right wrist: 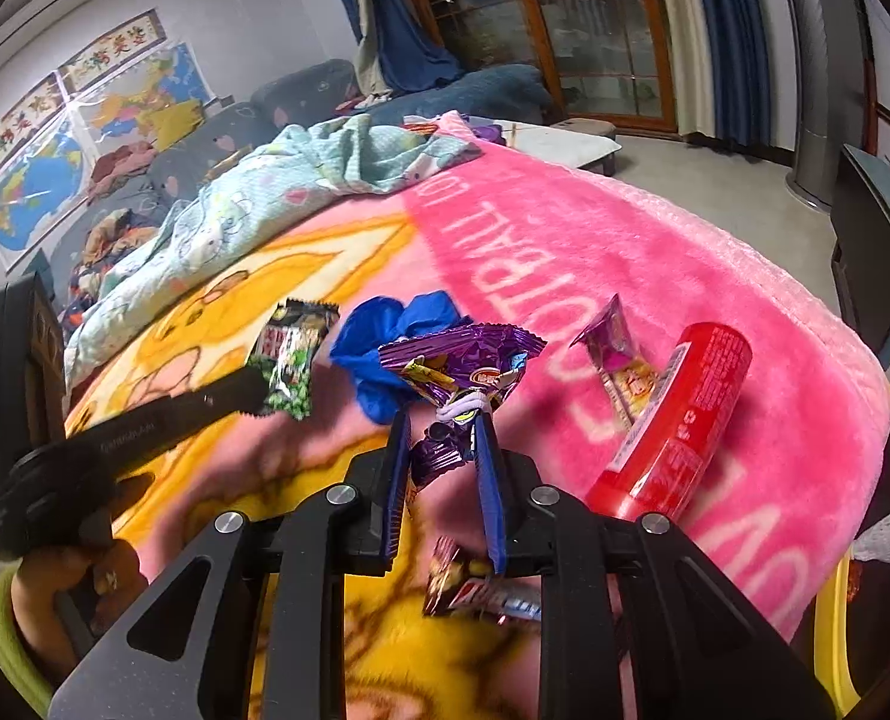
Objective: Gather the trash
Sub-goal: 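Carry the green packet and purple wrapper with both tools over the bin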
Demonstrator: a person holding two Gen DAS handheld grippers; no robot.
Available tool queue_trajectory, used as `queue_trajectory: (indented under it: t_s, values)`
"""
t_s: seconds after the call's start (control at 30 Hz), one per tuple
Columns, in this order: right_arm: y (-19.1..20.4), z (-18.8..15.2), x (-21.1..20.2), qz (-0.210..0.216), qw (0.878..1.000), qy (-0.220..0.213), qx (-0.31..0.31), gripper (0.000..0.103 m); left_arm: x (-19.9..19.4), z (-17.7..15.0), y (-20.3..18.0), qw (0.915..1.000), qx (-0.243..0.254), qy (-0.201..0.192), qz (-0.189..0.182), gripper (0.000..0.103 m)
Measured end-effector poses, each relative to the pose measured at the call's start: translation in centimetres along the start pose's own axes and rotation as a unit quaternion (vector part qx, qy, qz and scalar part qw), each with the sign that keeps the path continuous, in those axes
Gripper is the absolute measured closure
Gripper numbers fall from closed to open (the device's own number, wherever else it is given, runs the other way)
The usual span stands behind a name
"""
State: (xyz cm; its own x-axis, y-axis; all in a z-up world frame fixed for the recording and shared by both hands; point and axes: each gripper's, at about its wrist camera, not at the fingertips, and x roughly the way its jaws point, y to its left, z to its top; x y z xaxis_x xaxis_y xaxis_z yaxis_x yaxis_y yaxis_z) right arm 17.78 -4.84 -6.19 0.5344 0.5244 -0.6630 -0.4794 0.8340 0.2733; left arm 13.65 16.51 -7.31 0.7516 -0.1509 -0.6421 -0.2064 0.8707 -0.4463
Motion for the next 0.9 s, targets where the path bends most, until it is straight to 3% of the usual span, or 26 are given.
queue_trajectory:
  t_s: [0.43, 0.9]
  values:
    - [1.5, -0.4, -2.4, 0.023, 0.999, -0.015, -0.023, 0.082, -3.3, 0.4, -1.9, 0.9991, 0.021, -0.033, -0.017, 0.1]
    - [-0.6, 1.1, -5.6, 0.001, 0.999, -0.05, -0.007, 0.082, -4.3, -0.5, -6.1, 0.996, 0.066, -0.037, -0.046, 0.1]
